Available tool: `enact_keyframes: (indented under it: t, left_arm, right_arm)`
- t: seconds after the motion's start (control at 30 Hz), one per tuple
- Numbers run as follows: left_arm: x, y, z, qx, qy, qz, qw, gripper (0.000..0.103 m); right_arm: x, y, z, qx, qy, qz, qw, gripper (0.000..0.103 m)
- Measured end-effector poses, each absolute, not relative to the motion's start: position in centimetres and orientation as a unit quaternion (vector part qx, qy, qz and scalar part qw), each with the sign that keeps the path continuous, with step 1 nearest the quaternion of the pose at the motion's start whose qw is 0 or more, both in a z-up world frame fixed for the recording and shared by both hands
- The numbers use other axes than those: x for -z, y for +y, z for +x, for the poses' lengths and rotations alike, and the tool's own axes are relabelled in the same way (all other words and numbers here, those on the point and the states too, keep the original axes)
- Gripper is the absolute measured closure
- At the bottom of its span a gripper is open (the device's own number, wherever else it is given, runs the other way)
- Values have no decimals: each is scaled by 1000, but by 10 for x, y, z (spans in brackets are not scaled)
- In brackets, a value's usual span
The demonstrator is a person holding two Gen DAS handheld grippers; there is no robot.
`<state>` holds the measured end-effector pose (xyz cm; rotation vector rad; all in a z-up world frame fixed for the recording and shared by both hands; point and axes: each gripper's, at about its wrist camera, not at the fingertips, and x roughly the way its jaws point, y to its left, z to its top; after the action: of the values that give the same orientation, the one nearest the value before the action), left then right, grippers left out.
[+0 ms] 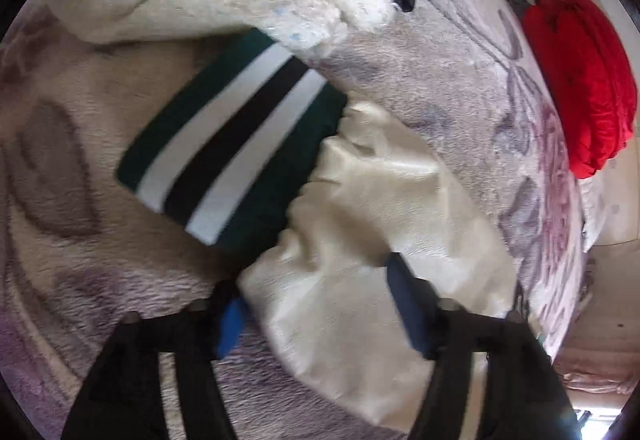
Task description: Fold large clothes
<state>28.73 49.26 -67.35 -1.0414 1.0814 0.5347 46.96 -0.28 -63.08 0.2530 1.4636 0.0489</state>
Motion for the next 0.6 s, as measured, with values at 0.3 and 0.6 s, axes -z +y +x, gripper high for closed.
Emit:
enact_keyframes:
  t: [0.3,0.6]
  left_arm:
    - [661,490,305,-310,458,-432,712,72]
    - [554,435,325,-332,395,-246,820,96]
  right_arm:
    - [637,33,481,-32,643,124,755,73]
    - [590,-41,424,46,635,32,771,2]
